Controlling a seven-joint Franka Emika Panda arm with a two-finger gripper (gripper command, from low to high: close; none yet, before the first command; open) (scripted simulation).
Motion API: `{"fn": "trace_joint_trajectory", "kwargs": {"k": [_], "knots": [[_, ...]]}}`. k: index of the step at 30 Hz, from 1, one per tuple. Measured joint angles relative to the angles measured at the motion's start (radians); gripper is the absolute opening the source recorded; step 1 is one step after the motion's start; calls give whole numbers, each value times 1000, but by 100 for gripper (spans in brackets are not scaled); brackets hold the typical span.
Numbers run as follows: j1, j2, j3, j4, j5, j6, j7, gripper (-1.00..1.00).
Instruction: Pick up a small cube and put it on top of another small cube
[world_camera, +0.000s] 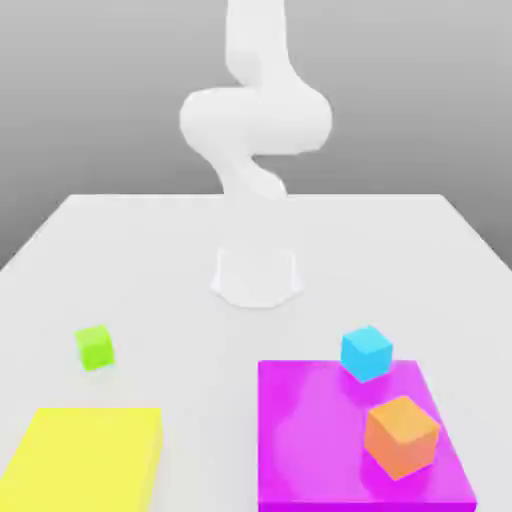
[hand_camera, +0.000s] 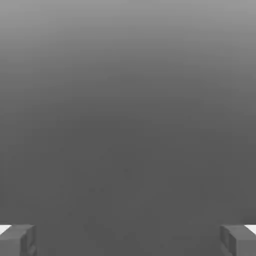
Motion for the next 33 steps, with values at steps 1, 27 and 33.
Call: {"fn": "trace_joint_trajectory", "kwargs": {"k": [1, 27, 33], "knots": [[-9, 39, -9, 7, 1, 8, 7, 0], [-259, 990, -207, 177, 158, 191, 86, 0], [-335, 1211, -221, 218, 212, 239, 89, 0]]}}
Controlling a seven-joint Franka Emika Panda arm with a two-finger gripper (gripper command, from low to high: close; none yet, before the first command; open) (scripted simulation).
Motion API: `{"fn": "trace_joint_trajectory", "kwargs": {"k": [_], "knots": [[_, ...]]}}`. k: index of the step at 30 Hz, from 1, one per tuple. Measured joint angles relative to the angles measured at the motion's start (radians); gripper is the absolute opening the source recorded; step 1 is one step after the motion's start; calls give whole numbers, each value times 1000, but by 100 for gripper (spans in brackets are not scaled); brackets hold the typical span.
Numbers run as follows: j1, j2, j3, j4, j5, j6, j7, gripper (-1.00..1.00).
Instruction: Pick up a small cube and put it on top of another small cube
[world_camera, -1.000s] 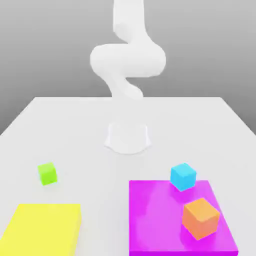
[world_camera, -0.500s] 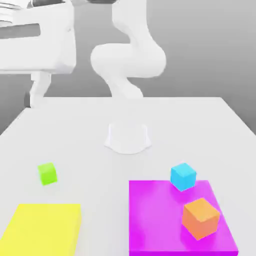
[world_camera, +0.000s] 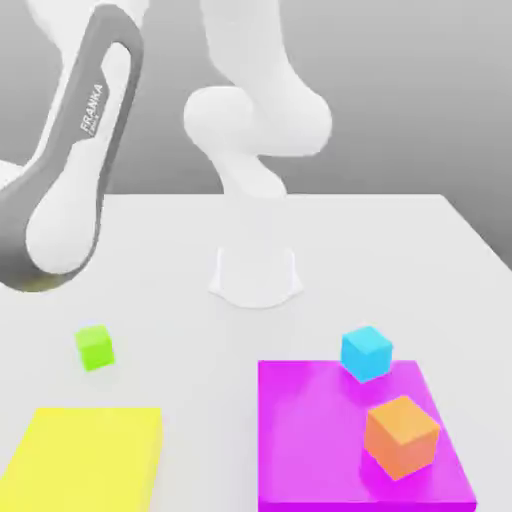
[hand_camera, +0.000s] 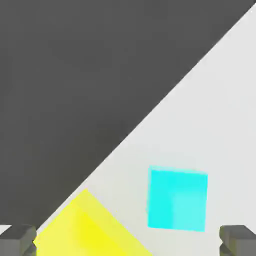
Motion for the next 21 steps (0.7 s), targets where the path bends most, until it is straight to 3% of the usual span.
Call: {"fn": "trace_joint_trajectory", "kwargs": {"k": [3, 4, 10, 14, 21], "knots": [[-30, 109, 29, 27, 33, 70, -19, 0], [-37, 135, 37, 34, 40, 90, -24, -100], [-40, 148, 41, 37, 46, 99, -28, -100], [-16, 51, 10, 12, 16, 26, -7, -100], [122, -207, 105, -169, -76, -37, -77, -100]]}}
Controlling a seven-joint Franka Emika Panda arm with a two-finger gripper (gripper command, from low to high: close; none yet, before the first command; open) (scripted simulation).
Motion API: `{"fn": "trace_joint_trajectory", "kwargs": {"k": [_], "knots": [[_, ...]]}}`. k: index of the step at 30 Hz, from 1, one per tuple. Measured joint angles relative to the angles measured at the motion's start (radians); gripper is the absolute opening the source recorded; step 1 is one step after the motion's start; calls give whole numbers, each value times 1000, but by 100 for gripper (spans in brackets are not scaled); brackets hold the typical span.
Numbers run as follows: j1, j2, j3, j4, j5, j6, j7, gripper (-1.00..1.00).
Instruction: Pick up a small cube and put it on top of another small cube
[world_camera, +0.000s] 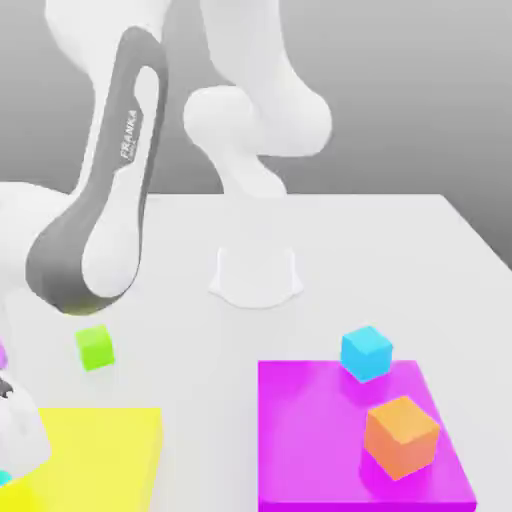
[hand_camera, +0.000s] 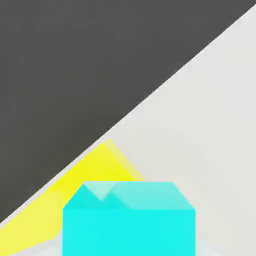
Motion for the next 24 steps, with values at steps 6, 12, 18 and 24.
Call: {"fn": "trace_joint_trajectory", "kwargs": {"k": [6, 12, 18, 24], "knots": [[148, -219, 126, -179, -41, -35, -113, -100], [304, -437, 212, -357, -45, -72, -251, -100], [457, -652, 305, -533, -31, -107, -402, -100], [467, -508, 338, -598, -50, 102, -407, 100]]}}
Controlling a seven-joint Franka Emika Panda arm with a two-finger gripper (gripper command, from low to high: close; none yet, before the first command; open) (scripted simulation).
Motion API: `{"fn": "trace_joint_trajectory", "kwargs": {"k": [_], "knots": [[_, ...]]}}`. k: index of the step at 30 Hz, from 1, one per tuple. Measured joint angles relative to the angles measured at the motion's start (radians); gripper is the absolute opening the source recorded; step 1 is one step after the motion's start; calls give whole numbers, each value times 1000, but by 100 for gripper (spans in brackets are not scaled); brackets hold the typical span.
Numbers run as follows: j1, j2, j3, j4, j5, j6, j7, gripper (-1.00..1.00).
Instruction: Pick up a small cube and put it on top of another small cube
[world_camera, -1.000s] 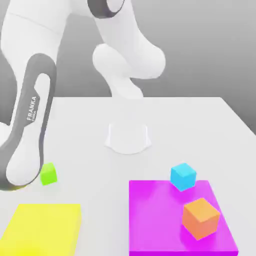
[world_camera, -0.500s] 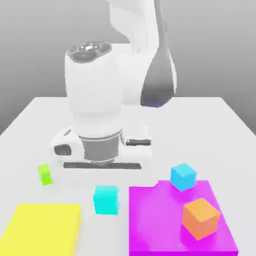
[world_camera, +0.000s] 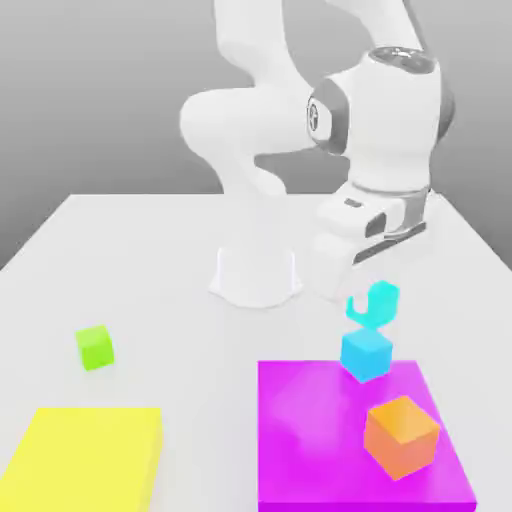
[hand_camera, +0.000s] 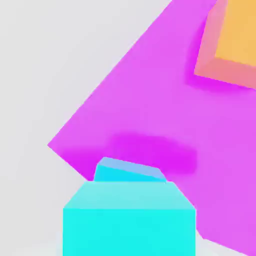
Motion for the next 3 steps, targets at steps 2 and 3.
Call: {"fn": "trace_joint_trajectory", "kwargs": {"k": [2, 3], "knots": [[0, 0, 0, 0, 0, 0, 0, 100], [0, 0, 0, 0, 0, 0, 0, 100]]}}
